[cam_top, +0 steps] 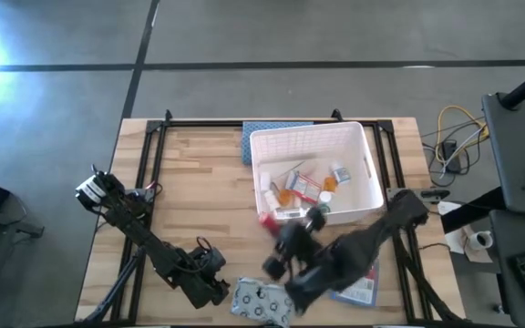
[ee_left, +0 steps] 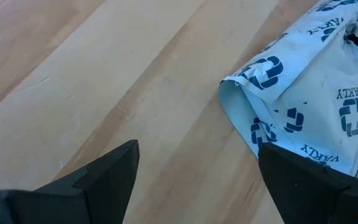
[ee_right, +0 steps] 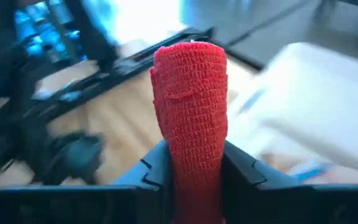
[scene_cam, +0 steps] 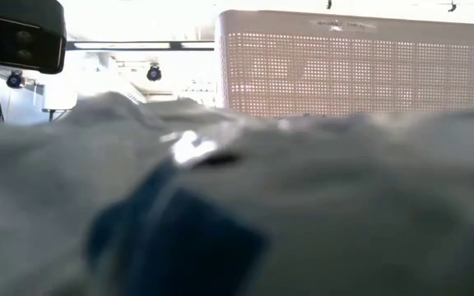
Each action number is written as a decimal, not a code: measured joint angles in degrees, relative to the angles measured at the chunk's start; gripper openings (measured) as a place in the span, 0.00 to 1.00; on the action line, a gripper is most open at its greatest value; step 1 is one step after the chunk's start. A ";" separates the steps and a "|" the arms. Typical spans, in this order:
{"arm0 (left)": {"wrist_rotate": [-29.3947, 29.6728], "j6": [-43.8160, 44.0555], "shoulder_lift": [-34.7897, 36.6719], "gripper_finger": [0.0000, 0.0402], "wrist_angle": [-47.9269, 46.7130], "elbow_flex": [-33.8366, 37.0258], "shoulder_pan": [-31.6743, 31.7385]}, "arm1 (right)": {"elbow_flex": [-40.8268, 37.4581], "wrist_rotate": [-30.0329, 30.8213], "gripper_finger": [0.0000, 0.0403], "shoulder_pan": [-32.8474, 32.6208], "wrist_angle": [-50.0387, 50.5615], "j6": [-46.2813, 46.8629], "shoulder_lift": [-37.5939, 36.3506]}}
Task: Pick & place medical supplies in basket/bin
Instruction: Put the red bandage into the white bin, then put the white mailer bag into the white bin
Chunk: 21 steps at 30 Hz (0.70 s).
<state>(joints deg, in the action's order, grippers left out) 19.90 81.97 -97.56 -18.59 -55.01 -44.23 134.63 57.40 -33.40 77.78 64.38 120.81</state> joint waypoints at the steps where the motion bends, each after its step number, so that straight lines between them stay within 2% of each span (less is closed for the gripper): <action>1: 0.01 0.00 0.00 0.77 0.02 -0.01 0.00 | 0.28 -0.07 0.22 1.10 2.46 1.46 -1.14; 5: 0.02 0.00 0.00 0.77 0.09 0.01 0.00 | -0.16 -0.19 0.32 6.89 12.67 4.61 -4.43; 7: 0.00 0.00 0.00 0.77 0.35 0.00 0.00 | -1.82 -0.77 0.37 10.54 11.53 -0.72 -6.64; 9: 0.01 0.09 0.00 0.77 1.02 0.00 0.00 | -3.34 -4.76 0.42 14.73 9.47 -5.15 -8.41; 14: 0.00 0.17 0.00 0.77 2.98 0.05 -0.11 | -9.84 -19.81 0.54 24.12 12.16 -4.95 -10.79; 17: -0.02 0.17 0.00 0.77 4.45 0.03 -0.12 | -14.80 -21.33 0.58 24.54 12.22 -5.16 -12.42; 21: -0.02 0.20 0.00 0.77 5.49 0.03 -0.29 | -19.28 -21.15 0.60 20.57 11.20 -5.00 -13.70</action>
<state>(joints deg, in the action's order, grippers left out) 19.88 82.17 -97.56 -13.10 -54.98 -44.52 115.34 36.25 -12.83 88.98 59.37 107.11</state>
